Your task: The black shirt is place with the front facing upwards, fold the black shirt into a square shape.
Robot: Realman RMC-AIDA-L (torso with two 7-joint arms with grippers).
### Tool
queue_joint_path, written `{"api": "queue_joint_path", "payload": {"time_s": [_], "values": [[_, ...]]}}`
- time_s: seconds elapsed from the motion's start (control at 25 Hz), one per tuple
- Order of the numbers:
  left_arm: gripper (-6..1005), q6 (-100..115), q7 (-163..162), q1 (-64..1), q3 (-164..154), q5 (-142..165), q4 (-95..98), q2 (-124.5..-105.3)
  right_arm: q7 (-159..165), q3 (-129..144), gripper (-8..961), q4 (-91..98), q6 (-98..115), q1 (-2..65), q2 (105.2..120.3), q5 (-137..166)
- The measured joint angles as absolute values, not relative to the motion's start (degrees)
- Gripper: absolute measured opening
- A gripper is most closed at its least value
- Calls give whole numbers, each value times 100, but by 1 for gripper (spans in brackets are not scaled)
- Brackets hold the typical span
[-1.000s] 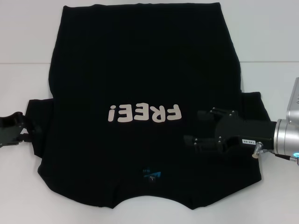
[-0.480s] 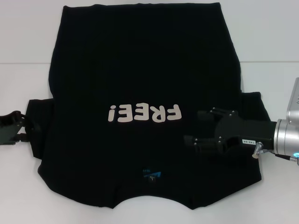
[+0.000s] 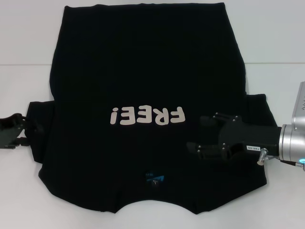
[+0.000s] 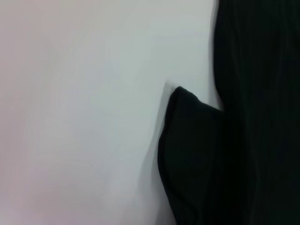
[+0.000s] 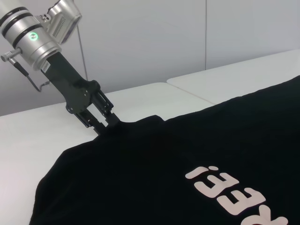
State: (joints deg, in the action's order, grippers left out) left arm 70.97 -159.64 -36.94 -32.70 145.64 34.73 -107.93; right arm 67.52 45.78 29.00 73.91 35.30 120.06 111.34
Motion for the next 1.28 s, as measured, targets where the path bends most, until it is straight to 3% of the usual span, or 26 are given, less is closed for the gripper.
{"api": "queue_joint_path", "payload": {"time_s": [1.28], "values": [[561,6905,-15923,-3709,-3313,14703,3482,-10813,6749,4579,939,2891,7366,3517,12006,11118]]}}
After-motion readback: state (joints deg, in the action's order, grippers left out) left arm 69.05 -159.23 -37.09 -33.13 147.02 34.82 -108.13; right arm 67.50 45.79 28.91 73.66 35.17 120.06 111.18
